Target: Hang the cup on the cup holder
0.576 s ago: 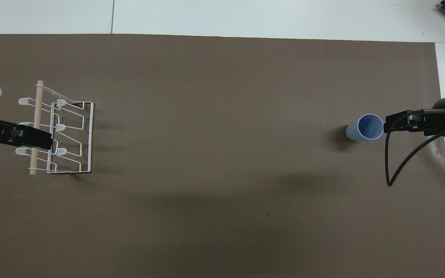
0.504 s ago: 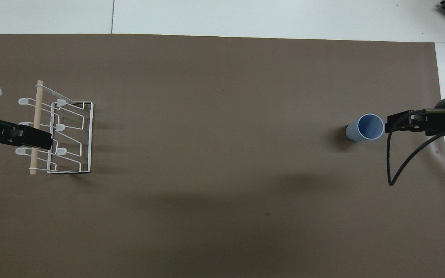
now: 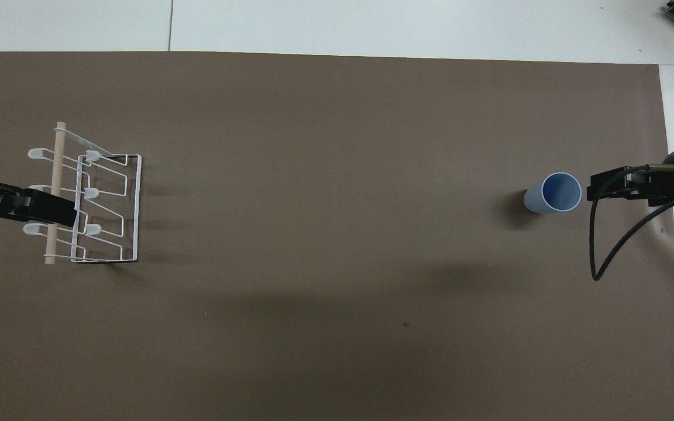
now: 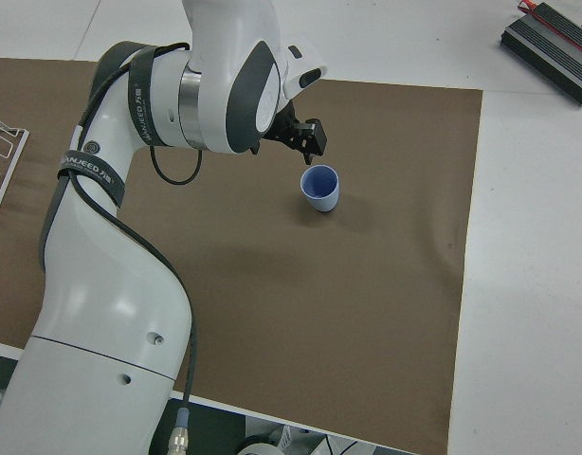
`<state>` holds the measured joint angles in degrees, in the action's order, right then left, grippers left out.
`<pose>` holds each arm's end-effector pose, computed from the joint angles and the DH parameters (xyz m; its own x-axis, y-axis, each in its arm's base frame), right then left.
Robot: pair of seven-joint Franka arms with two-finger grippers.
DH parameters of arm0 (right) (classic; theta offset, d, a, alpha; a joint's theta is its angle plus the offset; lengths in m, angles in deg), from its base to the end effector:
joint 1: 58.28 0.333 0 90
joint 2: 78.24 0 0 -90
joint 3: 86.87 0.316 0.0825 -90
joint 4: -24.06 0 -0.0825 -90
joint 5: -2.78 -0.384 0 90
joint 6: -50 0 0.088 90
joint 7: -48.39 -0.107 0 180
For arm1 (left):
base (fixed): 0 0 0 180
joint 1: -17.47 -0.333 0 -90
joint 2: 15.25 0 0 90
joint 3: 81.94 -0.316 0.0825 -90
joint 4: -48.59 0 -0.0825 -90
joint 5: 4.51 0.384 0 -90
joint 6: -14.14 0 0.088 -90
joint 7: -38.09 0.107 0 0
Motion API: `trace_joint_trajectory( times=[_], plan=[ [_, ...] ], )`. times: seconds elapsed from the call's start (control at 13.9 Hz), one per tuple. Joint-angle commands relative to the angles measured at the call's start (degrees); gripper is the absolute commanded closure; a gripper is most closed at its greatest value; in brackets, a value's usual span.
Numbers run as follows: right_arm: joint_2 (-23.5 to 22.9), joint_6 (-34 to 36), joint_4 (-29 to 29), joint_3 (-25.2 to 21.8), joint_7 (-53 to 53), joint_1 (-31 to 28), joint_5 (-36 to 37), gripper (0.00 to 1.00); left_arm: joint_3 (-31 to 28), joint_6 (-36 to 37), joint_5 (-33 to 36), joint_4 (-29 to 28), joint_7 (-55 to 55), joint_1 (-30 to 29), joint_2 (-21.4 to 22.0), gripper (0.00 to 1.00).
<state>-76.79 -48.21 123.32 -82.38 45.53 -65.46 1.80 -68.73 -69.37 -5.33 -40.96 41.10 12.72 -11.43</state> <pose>0.5544 -0.0240 0.5741 0.9951 -0.0991 0.0061 -0.0990 -0.9950 -0.0153 0.5158 -0.0831 0.6534 0.9791 -0.1992 -0.0405 -0.1993 -0.9799 0.0012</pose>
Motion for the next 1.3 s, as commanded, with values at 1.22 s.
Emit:
trace_joint_trajectory(
  times=[1.22],
  plan=[
    [2.06, -8.49, 6.99, 0.34, 6.63, -0.38, -1.21, 0.00, -0.82, 0.72, -0.59, -0.80, -0.02, -0.52, 0.92, 0.00]
  ],
)
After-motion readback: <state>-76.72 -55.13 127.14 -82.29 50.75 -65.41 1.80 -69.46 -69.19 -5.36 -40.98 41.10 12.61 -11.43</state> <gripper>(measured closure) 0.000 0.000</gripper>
